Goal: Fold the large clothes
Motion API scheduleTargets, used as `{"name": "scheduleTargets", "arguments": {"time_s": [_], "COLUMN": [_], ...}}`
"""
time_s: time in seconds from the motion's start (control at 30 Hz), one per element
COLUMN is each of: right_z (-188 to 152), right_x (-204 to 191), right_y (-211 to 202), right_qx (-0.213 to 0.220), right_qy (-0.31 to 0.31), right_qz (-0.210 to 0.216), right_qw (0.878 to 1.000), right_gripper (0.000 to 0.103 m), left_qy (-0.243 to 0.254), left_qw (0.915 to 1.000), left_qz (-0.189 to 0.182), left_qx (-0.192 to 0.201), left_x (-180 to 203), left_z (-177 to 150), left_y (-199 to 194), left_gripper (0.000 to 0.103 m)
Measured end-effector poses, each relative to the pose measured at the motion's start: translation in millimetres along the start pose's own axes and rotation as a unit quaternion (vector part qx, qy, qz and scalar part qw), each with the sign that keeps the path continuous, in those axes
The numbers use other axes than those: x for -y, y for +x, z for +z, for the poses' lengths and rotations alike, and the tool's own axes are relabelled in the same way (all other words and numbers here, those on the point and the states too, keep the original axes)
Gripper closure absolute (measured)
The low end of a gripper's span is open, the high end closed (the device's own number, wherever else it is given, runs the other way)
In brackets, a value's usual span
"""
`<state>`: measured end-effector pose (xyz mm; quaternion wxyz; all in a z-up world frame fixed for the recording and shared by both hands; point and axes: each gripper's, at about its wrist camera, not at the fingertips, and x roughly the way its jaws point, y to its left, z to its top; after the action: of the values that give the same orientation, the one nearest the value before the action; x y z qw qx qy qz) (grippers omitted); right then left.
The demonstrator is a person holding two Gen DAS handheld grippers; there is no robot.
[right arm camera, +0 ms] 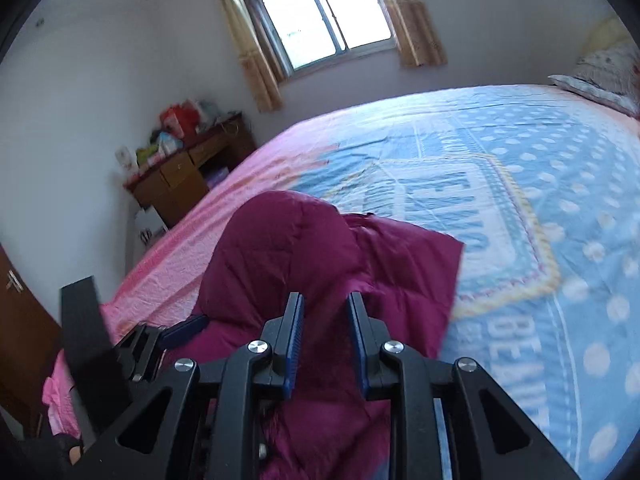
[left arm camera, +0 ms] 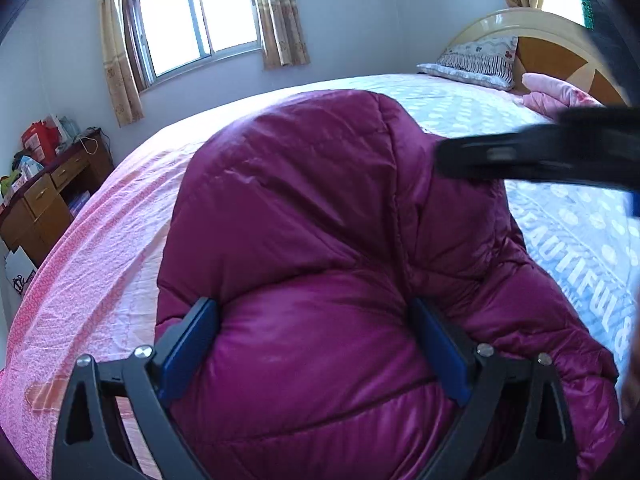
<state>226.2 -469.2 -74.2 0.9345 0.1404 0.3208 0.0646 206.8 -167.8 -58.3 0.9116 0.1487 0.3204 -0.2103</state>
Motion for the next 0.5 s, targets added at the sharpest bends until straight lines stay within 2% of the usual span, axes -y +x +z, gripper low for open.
{"name": "scheduleTargets", "arguments": {"time_s": [0.13, 0.2, 0.27, 0.33, 0.5], "right_z": [-5.2, -14.5, -16.7, -15.6, -10.7], "right_x": [26.8, 30.9, 40.8, 50.1, 50.0], "right_y": [46.5, 57.1, 61.3, 67.6, 72.6], "right_qx": [-0.048, -0.039, -0.039, -0.049, -0.046], "right_qy": [0.053, 0.045, 0.073, 0.095, 0.098], "right_qz": [0.016, 0.019, 0.035, 0.038, 0.031], "right_qw": [0.997, 0.998, 0.996, 0.994, 0.994], "right_gripper": [0.08, 0.082, 0.083, 0.091, 0.092], "left_qy": [-0.002, 0.0, 0.001, 0.004, 0.005], "left_qw": [1.0, 1.0, 1.0, 1.0, 1.0], "left_qz": [-0.008, -0.009, -0.008, -0.005, -0.006], "left_qx": [-0.001, -0.002, -0.003, -0.004, -0.004], "left_x": [-0.1, 0.7, 1.7, 3.3, 3.7], "left_z": [2.4, 2.9, 2.3, 2.1, 2.3], "left_y": [1.6, 2.1, 3.1, 3.4, 4.6], "left_gripper": [0.005, 0.005, 0.005, 0.005, 0.005]}}
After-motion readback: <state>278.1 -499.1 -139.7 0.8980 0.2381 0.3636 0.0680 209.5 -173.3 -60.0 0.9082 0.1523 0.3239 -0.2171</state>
